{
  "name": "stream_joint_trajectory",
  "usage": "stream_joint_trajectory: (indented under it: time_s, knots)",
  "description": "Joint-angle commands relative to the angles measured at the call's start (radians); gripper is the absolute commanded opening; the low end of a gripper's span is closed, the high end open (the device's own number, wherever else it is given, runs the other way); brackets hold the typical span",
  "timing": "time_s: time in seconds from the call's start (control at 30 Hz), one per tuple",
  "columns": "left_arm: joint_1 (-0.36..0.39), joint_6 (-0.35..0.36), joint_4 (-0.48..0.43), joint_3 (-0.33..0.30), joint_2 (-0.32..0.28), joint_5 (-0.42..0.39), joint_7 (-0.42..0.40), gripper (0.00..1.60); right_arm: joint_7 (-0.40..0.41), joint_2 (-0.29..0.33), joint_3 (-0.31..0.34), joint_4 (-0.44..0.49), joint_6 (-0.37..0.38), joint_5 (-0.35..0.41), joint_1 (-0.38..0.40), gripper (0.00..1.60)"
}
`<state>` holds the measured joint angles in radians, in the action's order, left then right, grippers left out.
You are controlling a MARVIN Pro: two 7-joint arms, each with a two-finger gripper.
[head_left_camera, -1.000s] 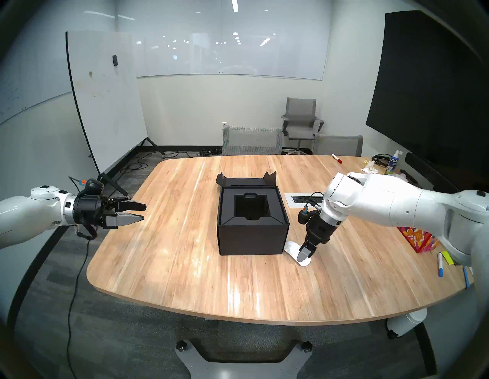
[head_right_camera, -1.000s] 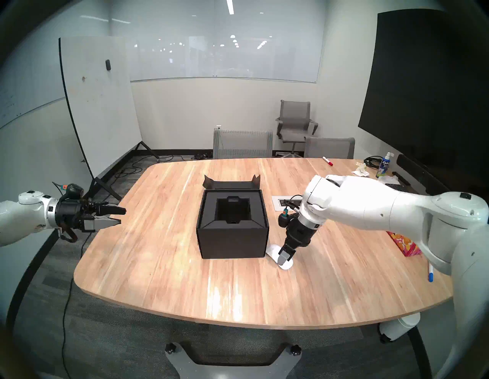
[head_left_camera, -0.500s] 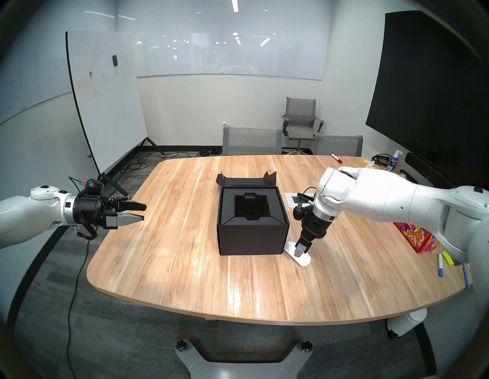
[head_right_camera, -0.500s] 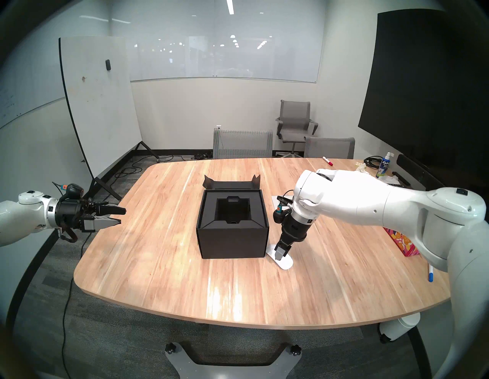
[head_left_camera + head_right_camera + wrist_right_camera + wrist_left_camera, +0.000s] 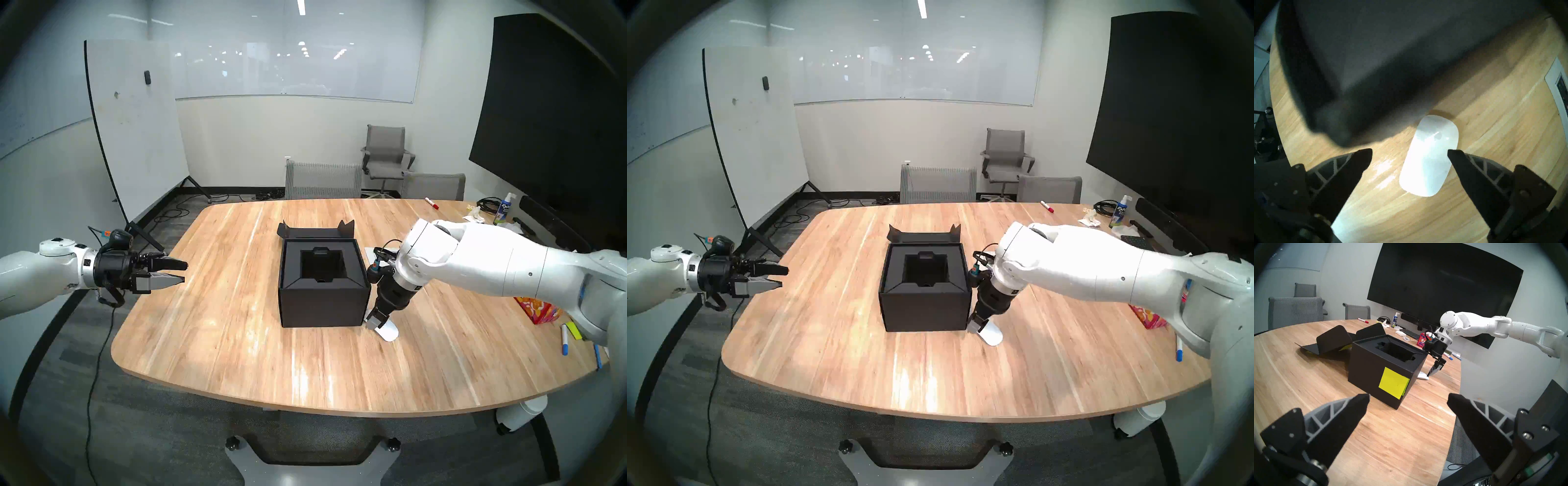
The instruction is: Open the box and place the mouse inside
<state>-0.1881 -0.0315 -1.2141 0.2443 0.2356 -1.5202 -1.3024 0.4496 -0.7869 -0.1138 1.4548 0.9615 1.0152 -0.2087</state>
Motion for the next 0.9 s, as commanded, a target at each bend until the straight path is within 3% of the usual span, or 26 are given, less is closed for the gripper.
stream_joint_trajectory:
  time_s: [0.0,0.7,0.87]
  knots:
    - [0.011,0.001,-0.002,-0.011,0.002,-0.008,0.0,1.6,-0.104,0.046,-0.022,0.07,-0.002,0.091,0.041,1.6]
    - [0.011,0.001,-0.002,-0.011,0.003,-0.008,0.0,1.6,-0.404,0.105,-0.131,0.238,-0.002,0.366,0.129,1.6]
    - [0.011,0.001,-0.002,-0.011,0.003,-0.008,0.0,1.6,-0.511,0.109,-0.155,0.267,-0.002,0.447,0.144,1.6]
